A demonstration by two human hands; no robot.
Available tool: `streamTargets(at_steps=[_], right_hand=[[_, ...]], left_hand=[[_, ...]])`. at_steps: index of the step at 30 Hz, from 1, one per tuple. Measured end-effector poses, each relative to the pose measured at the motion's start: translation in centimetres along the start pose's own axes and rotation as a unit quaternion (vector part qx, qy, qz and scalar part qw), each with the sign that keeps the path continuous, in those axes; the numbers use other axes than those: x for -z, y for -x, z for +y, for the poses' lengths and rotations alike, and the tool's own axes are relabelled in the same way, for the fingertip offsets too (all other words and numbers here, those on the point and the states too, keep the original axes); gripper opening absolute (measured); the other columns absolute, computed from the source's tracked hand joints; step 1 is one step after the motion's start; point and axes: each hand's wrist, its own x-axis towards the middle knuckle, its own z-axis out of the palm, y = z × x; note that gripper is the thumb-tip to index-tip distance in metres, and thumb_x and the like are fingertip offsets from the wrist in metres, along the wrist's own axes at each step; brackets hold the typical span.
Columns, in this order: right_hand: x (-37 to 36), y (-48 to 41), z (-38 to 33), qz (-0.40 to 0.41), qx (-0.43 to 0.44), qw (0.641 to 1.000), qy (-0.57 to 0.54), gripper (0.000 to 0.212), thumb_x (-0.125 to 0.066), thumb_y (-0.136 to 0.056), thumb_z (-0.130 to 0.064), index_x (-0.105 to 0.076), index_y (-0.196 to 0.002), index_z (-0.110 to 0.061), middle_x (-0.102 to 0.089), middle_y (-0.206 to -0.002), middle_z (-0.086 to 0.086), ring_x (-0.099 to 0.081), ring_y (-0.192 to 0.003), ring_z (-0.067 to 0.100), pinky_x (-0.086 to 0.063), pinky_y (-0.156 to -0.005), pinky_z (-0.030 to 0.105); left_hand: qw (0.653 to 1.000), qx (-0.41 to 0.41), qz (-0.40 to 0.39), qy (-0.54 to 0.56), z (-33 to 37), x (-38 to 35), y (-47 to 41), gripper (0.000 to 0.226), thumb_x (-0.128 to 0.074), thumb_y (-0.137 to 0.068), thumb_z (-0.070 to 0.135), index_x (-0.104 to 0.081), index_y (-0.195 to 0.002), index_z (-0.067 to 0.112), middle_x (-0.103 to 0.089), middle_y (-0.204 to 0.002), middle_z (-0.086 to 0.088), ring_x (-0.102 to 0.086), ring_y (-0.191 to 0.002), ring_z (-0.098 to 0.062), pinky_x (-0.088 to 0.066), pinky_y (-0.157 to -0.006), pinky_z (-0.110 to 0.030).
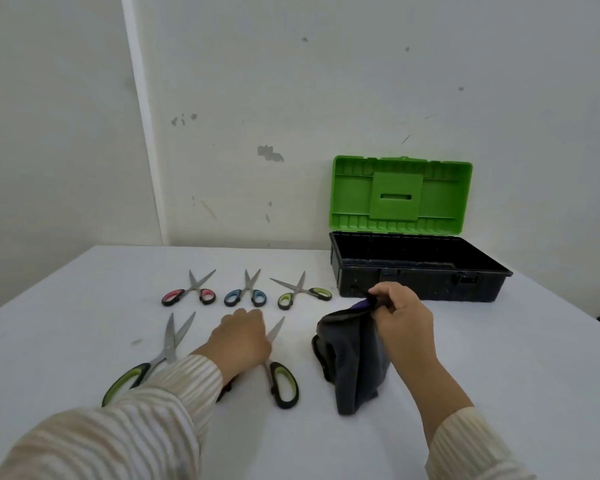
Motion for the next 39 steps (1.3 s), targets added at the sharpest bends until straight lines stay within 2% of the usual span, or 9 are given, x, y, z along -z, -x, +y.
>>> streamTargets(at_steps=[3,6,11,15,20,25,29,34,39], right_hand=[[-0.9,-0.1,-0.8,-0.018,0.007,0.998,-0.068,0.044,-0.049,-0.074,0.011,-0.063,-0.082,-0.030,-0.062,-0.085,-0.014,-0.056,-0.080,-0.005,-0.039,-0.069,0.000],[-2.3,-0.4,-1.7,-0.104,0.005,0.986,-0.128,0.047,-0.051,-0.076,0.011,-0.064,-0.075,-0.034,-0.066,-0.085,-0.017,-0.059,-0.082,-0.005,-0.044,-0.075,0.006],[-4.5,-0.2,-3.0,-0.234,-0.004,0.966,-0.111,0.028,-0.053,-0.080,0.003,-0.068,-0.083,-0.020,-0.064,-0.086,-0.010,-0.058,-0.083,0.006,-0.044,-0.074,0.014],[-6.6,-0.1,-3.7,-0.325,0.014,0.946,-0.005,0.012,-0.060,-0.080,-0.029,-0.062,-0.090,-0.023,-0.057,-0.092,-0.008,-0.053,-0.085,0.007,-0.037,-0.066,0.014],[-8.9,-0.1,-4.0,-0.380,-0.011,0.924,0.034,0.029,-0.064,-0.075,-0.047,-0.054,-0.092,-0.026,-0.053,-0.091,-0.008,-0.051,-0.081,0.006,-0.040,-0.065,0.020],[-8.5,-0.7,-3.2,-0.365,-0.051,0.930,-0.009,0.018,-0.065,-0.074,-0.024,-0.058,-0.090,-0.026,-0.059,-0.088,-0.007,-0.057,-0.078,0.009,-0.050,-0.070,0.023],[-7.8,-1.2,-2.2,-0.361,-0.049,0.931,-0.001,0.017,-0.066,-0.076,-0.026,-0.061,-0.092,-0.029,-0.056,-0.097,-0.008,-0.055,-0.087,0.006,-0.045,-0.074,0.020],[-6.6,-3.8,-1.9,-0.171,0.037,0.985,0.009,0.027,-0.059,-0.082,-0.003,-0.065,-0.097,-0.024,-0.048,-0.101,-0.008,-0.051,-0.087,-0.001,-0.039,-0.073,0.006],[-8.2,-3.4,-4.4,-0.142,0.132,0.981,-0.012,0.017,-0.067,-0.079,-0.008,-0.061,-0.084,-0.022,-0.060,-0.087,-0.006,-0.055,-0.080,0.000,-0.042,-0.071,0.005]], left_hand=[[0.997,0.012,-0.027,-0.070,-1.9,-0.6,-0.1,0.013,-0.054,-0.084,0.027,-0.049,-0.087,0.015,-0.051,-0.093,-0.002,-0.053,-0.096,-0.022,-0.043,-0.070,-0.024],[0.997,-0.002,-0.034,-0.064,-2.5,-1.4,-0.7,0.026,-0.051,-0.087,0.016,-0.037,-0.065,0.018,-0.041,-0.070,0.004,-0.054,-0.081,-0.017,-0.036,-0.060,-0.021],[0.988,0.030,-0.051,0.144,-2.8,-0.5,-1.3,0.026,-0.056,-0.080,0.012,-0.042,-0.059,0.014,-0.045,-0.060,0.000,-0.042,-0.051,-0.012,-0.033,-0.048,-0.020],[0.884,0.039,-0.113,0.452,-3.8,1.7,-1.6,0.008,-0.054,-0.085,-0.001,-0.060,-0.090,0.003,-0.061,-0.068,-0.013,-0.063,-0.052,-0.017,-0.051,-0.046,-0.027],[0.816,0.005,-0.110,0.567,-4.3,2.5,-2.4,0.008,-0.055,-0.088,-0.001,-0.061,-0.093,0.002,-0.062,-0.067,-0.012,-0.063,-0.058,-0.020,-0.055,-0.057,-0.032],[0.805,-0.016,-0.149,0.573,-4.5,1.7,-2.9,0.009,-0.056,-0.091,0.002,-0.063,-0.087,0.004,-0.071,-0.091,-0.015,-0.060,-0.056,-0.017,-0.052,-0.052,-0.029],[0.834,-0.026,-0.148,0.531,-5.0,1.1,-3.7,0.014,-0.059,-0.092,0.016,-0.065,-0.086,0.004,-0.072,-0.078,-0.008,-0.052,-0.045,-0.014,-0.046,-0.046,-0.026],[0.821,-0.013,-0.179,0.542,-5.4,0.5,-4.2,0.019,-0.060,-0.091,0.015,-0.064,-0.078,0.003,-0.067,-0.064,-0.009,-0.048,-0.041,-0.016,-0.042,-0.041,-0.026],[0.817,-0.017,-0.185,0.546,-5.0,0.2,-4.1,0.019,-0.059,-0.092,0.015,-0.066,-0.079,0.002,-0.062,-0.059,-0.008,-0.046,-0.038,-0.016,-0.040,-0.039,-0.024]])
